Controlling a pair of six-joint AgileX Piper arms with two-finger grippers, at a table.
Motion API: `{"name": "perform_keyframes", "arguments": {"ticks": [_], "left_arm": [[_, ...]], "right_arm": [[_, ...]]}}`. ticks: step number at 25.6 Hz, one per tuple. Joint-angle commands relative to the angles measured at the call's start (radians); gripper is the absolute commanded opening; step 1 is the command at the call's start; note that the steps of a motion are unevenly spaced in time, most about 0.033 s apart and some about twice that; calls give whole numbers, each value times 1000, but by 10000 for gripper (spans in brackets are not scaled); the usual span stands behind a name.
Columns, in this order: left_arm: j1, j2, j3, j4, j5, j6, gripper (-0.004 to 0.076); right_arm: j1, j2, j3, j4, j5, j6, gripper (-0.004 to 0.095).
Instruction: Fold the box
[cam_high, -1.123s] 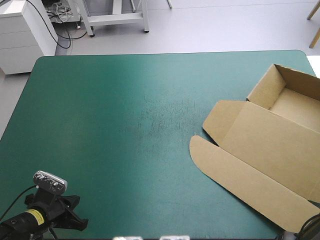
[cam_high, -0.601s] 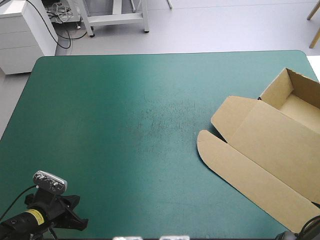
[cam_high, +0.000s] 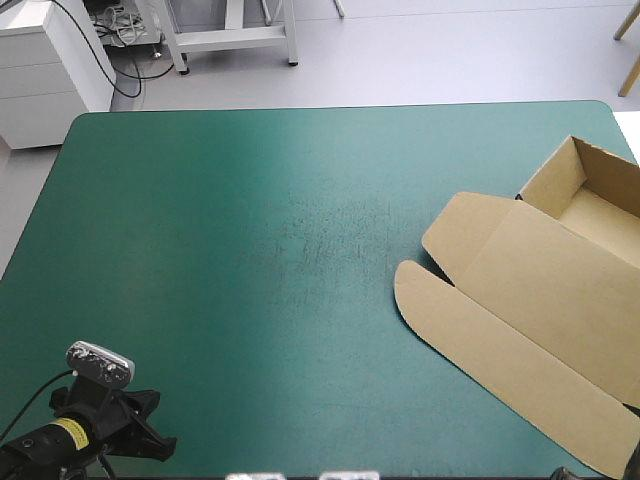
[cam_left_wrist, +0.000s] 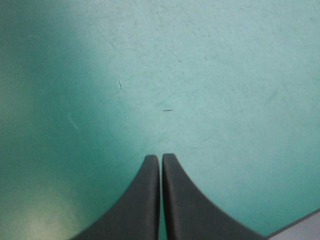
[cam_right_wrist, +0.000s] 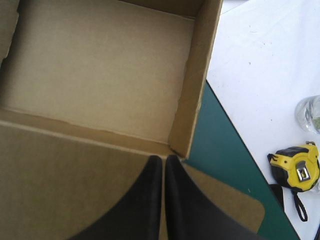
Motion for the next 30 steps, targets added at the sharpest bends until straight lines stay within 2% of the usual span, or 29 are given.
{"name": "perform_keyframes", "arguments": {"ticks": [1, 10, 12, 17, 22, 24, 30], "left_arm": [[-4, 6, -24, -16, -50, 1, -8], [-4, 6, -24, -1, -50, 14, -8], [-4, 6, -24, 15, -50, 73, -8], [-4, 6, -24, -58, -50, 79, -8], [-4, 6, -24, -9, -50, 84, -8], [-4, 6, -24, -20, -50, 83, -8], [-4, 6, -24, -65, -50, 75, -8]], "right_arm": [[42, -159, 71, 17, -34, -13, -6], [324, -450, 332, 9, -48, -24, -6], [378, -512, 389, 23, -43, -24, -6], [478, -709, 576, 25, -36, -24, -6], [489, -897, 793, 67, -63, -29, -6], [489, -978, 873, 107, -72, -74, -6], [489, -1131, 956, 153, -79, -110, -6]]}}
